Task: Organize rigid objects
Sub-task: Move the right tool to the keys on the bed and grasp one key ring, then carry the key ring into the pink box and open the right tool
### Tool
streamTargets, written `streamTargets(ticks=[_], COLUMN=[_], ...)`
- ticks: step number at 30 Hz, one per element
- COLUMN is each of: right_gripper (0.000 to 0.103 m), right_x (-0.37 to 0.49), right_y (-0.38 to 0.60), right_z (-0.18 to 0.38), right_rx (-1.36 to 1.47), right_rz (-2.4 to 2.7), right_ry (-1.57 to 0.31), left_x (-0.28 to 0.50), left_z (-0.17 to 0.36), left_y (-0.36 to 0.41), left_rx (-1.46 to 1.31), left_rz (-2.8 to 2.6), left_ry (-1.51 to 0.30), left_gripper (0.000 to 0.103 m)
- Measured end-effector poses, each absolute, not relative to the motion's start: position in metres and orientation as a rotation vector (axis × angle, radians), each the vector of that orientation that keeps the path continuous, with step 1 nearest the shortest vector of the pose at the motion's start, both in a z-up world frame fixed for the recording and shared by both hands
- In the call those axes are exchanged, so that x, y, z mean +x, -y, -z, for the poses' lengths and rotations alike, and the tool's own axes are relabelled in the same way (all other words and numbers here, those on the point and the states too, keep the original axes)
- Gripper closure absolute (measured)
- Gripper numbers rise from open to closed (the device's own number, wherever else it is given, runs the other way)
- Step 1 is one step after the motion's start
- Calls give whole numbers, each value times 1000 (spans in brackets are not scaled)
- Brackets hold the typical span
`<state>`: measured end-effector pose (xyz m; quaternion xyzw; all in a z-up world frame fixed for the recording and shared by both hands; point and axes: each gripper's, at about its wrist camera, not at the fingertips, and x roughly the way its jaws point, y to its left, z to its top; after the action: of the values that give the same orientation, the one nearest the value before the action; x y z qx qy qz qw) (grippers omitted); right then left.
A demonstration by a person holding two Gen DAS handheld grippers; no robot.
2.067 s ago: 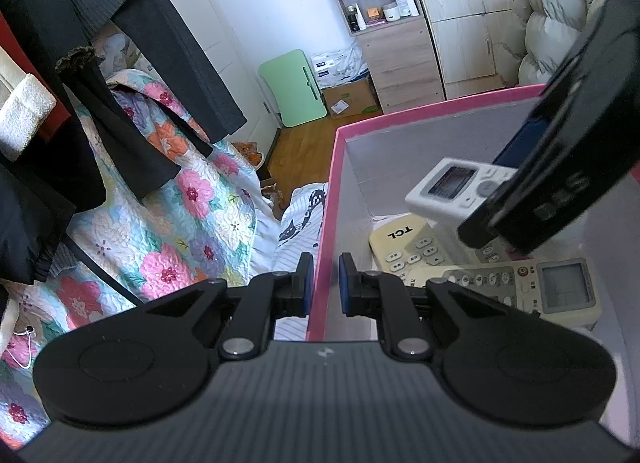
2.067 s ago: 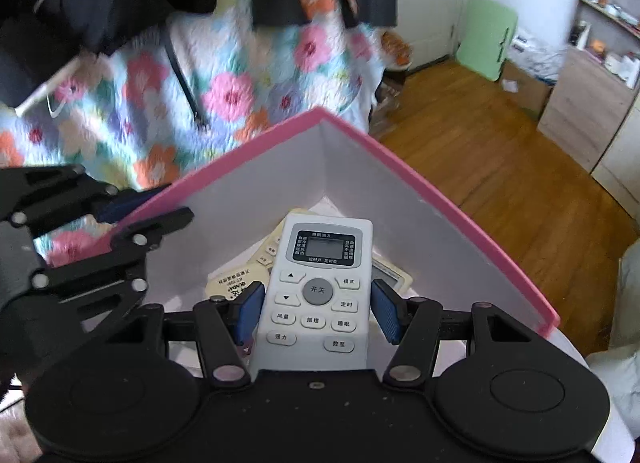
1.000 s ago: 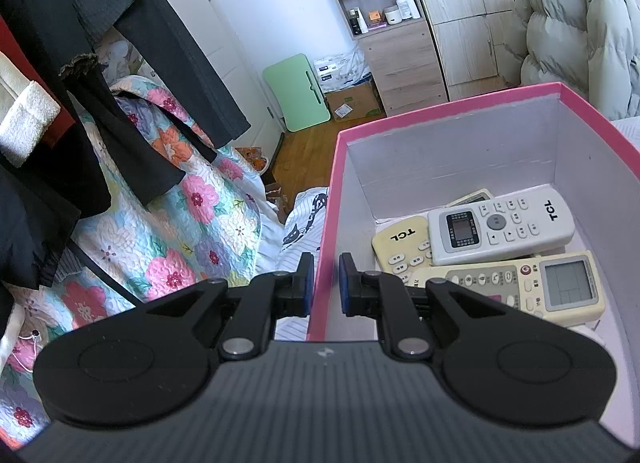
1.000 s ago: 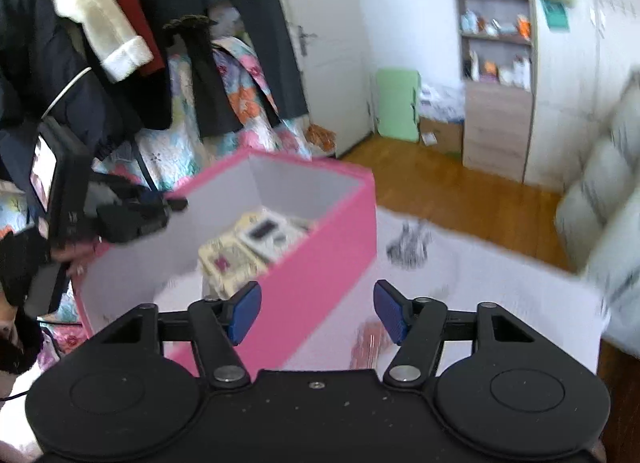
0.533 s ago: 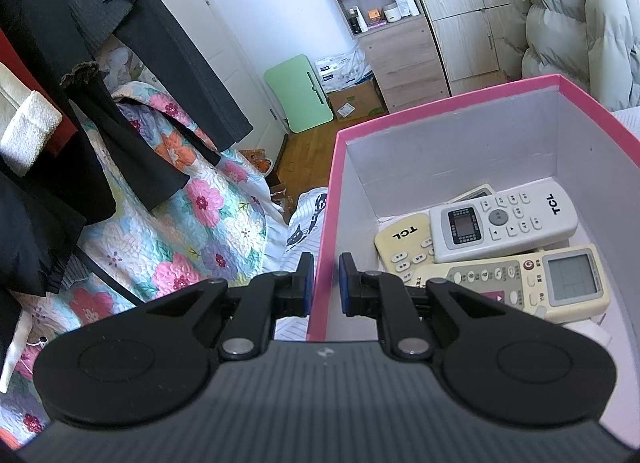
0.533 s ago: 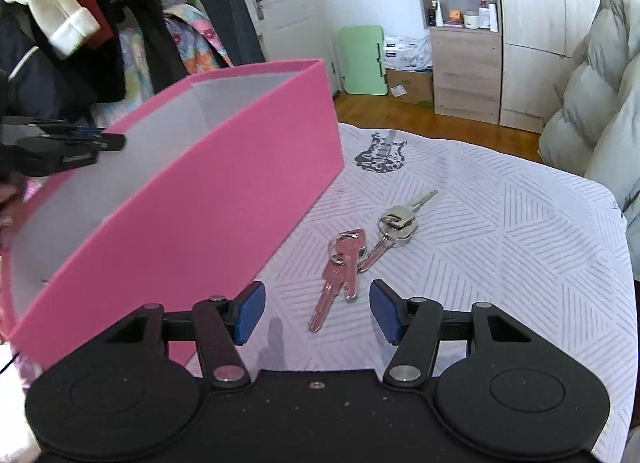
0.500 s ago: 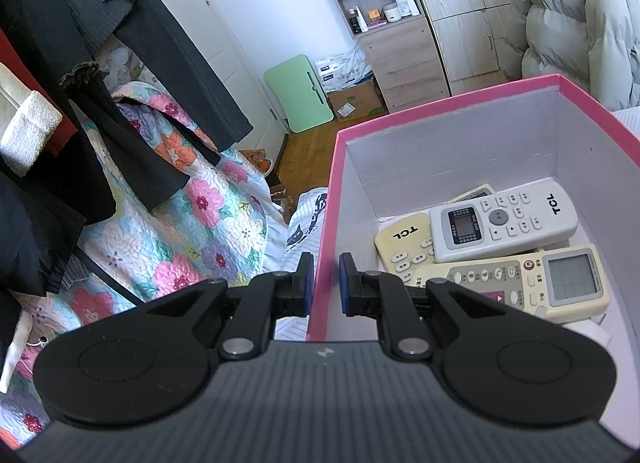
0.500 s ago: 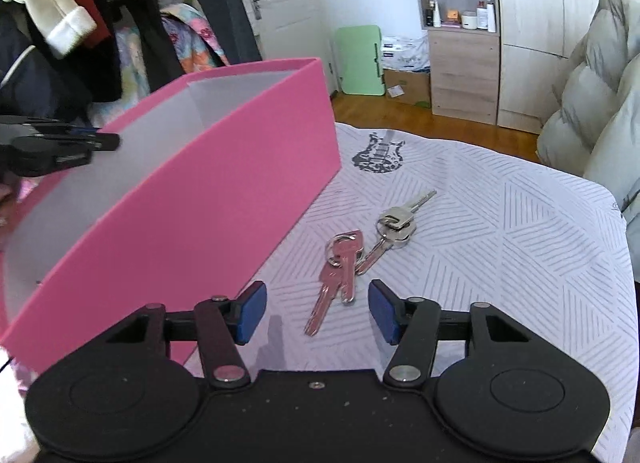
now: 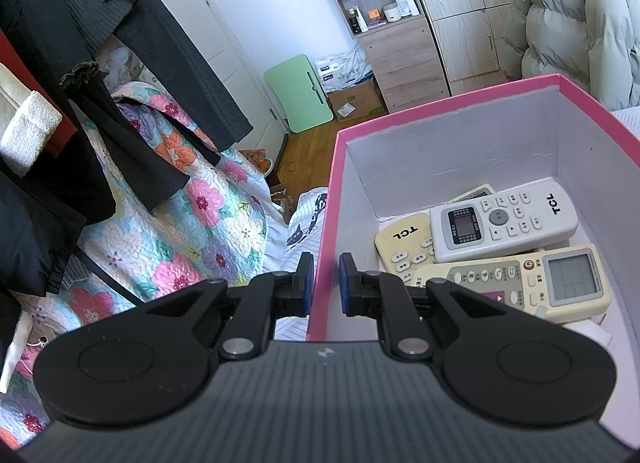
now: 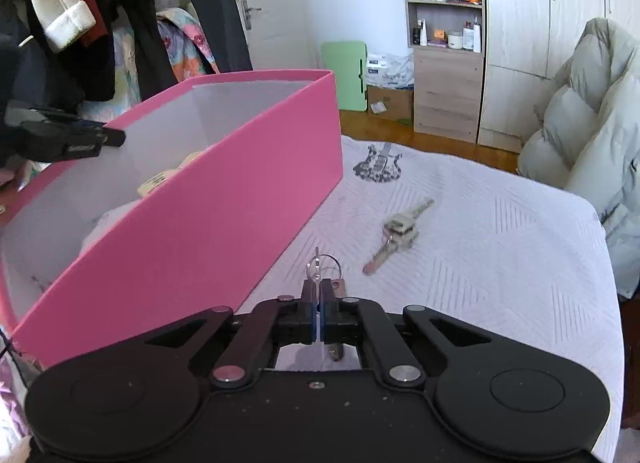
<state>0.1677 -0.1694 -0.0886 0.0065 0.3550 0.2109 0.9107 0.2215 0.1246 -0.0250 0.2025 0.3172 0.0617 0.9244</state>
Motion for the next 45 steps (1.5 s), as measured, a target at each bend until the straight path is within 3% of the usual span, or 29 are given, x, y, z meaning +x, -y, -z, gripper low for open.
streamTargets(ticks=[7, 8, 9, 11, 13, 16, 21, 22, 23, 24, 25, 26, 28, 31, 45], right_gripper=[94, 89, 74, 61, 59, 44, 36, 36, 43, 68, 75, 75, 91, 93, 93], right_x=[164, 164, 164, 168, 172, 180, 185, 185, 185, 183, 182, 182, 177, 161, 147], right_y=[166, 164, 163, 161, 158, 152, 141, 141, 142, 143, 144, 147, 153, 157, 143], right_z=[93, 94, 95, 97, 100, 108, 116, 116, 116, 115, 113, 112, 106, 86, -15], right_rx=[-33, -45, -54, -53, -50, -49, -96, -88, -82, -80, -76, -62, -13, -28, 69], right_rz=[-458, -447, -442, -440, -442, -432, -388, -389, -388, -384, -386, -388, -368, -342, -450], right_ry=[-775, -766, -761, -762, -761, -758, -706, -706, -708, -703, -702, -707, -679, -564, -401], left_x=[222, 222, 222, 222, 222, 222, 222, 222, 222, 222, 222, 222, 222, 222, 224], left_z=[25, 25, 25, 25, 25, 25, 26, 26, 26, 26, 26, 26, 25, 24, 25], left_y=[-124, -125, -124, -125, -124, -125, -124, -124, -124, -124, -124, -124, -125, -128, -132], left_rx=[415, 416, 415, 415, 414, 417, 425, 423, 421, 420, 420, 421, 410, 397, 377], left_rz=[-127, -126, -126, -126, -127, -127, -128, -127, -126, -125, -126, -127, -123, -118, -116], left_ry=[-651, -651, -651, -651, -651, -651, -652, -652, -652, -651, -651, -652, -651, -651, -678], left_gripper=[91, 91, 91, 91, 91, 91, 91, 91, 91, 91, 91, 91, 91, 91, 90])
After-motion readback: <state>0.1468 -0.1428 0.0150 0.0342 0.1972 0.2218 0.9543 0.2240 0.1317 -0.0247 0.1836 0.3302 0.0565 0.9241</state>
